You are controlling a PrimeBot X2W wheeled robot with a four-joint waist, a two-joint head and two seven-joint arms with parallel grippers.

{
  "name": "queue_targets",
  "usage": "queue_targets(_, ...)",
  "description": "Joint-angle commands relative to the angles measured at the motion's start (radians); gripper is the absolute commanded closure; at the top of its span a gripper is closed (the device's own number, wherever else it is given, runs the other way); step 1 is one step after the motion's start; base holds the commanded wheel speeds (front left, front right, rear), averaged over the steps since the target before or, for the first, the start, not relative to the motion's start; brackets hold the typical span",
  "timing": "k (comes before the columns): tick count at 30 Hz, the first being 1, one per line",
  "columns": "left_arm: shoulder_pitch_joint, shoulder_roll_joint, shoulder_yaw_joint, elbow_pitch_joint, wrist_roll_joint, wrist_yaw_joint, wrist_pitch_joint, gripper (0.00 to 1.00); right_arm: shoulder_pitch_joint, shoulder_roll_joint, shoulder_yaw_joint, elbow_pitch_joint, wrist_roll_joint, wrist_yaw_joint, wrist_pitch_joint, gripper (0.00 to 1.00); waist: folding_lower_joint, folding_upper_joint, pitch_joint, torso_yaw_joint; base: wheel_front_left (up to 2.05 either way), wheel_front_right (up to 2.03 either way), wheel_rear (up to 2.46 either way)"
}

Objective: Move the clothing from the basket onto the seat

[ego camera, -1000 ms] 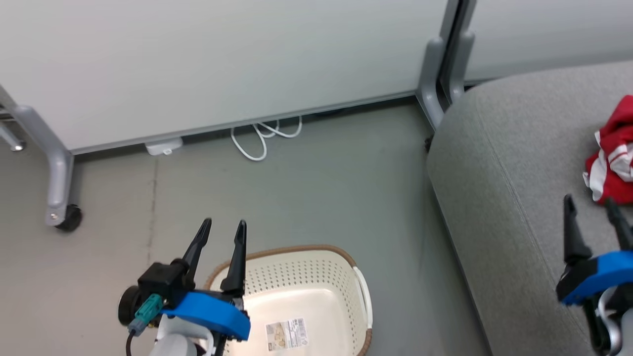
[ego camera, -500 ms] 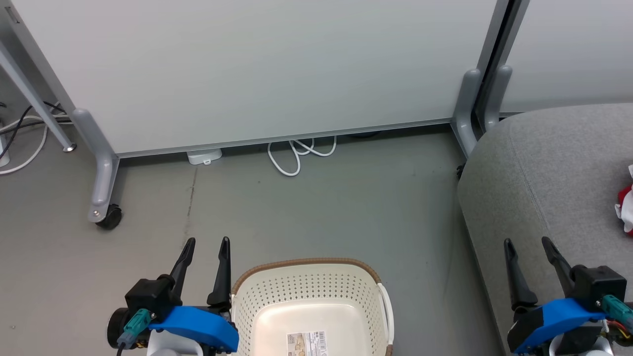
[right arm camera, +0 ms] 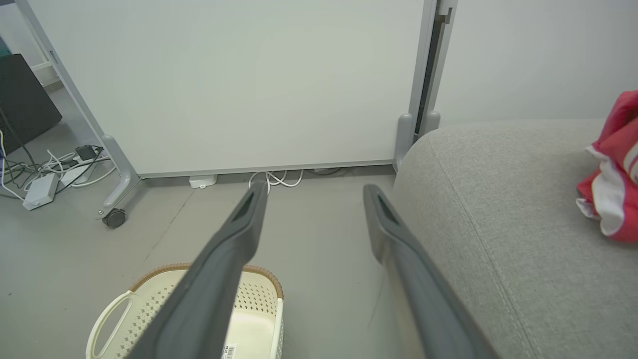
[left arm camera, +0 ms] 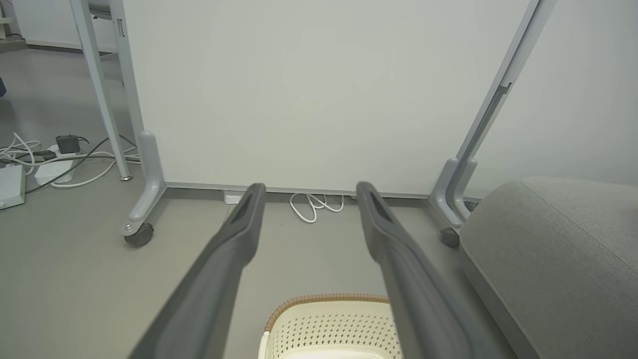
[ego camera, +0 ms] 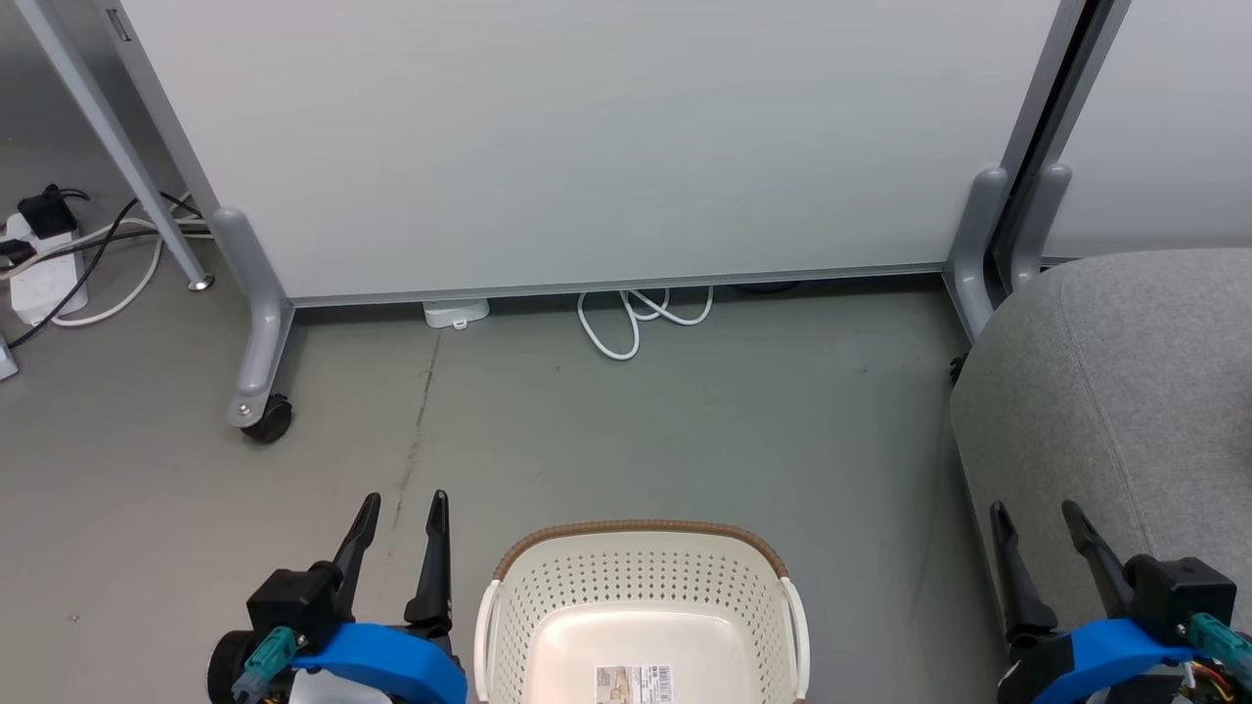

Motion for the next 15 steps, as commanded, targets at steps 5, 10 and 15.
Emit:
queue_targets(5, 0.003, 0.009, -0.006, 0.007, -0.004, -0.001, -0.003, 0.00, 0.002, 0.001, 0.002, 0.010, 0.016, 0.000, -0.011, 0.00, 0.0000, -0.0001, 0.000, 0.005, 0.00, 0.00, 0.00)
queue_targets(10, 0.002, 0.011, -0.007, 0.006, -0.008, -0.001, -0.003, 0.00, -0.003, 0.001, 0.011, 0.020, 0.024, 0.000, -0.014, 0.00, 0.0000, -0.0001, 0.000, 0.002, 0.00, 0.00, 0.00)
queue_targets(15, 0.004, 0.013, -0.009, 0.007, -0.011, -0.001, -0.003, 0.00, -0.005, 0.001, 0.014, 0.027, 0.028, 0.000, -0.018, 0.00, 0.0000, -0.0001, -0.003, -0.004, 0.00, 0.00, 0.00)
